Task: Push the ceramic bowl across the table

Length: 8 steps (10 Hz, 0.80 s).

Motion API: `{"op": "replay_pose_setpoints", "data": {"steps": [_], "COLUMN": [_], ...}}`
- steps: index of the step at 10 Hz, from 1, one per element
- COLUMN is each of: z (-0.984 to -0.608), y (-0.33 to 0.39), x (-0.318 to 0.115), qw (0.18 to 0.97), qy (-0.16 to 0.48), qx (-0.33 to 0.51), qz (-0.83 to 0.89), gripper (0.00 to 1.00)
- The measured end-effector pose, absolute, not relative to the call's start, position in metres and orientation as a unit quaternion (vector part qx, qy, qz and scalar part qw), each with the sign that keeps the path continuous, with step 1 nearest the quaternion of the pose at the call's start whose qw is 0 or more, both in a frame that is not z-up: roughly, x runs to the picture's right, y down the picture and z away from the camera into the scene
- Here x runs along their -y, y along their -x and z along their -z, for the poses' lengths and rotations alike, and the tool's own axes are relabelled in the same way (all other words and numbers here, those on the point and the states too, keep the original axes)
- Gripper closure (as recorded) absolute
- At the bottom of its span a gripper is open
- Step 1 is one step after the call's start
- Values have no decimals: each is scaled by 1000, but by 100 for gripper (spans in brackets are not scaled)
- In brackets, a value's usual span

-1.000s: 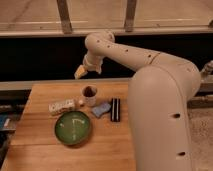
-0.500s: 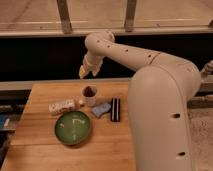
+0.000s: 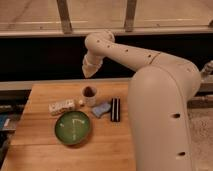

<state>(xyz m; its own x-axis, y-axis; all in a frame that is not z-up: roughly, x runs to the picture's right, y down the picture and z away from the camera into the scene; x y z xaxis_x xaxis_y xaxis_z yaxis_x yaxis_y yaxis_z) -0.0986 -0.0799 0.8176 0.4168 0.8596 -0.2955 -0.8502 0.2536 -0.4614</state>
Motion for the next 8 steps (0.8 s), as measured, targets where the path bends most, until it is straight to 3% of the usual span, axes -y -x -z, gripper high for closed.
{"op": "replay_pose_setpoints", "data": {"steps": [4, 8], "z": [-821, -804], "y": [86, 23], "x": [72, 11], "qw": [788, 756], "qy": [289, 308], "qx": [-32, -94], "qz": [-543, -570], "gripper": [100, 100]}}
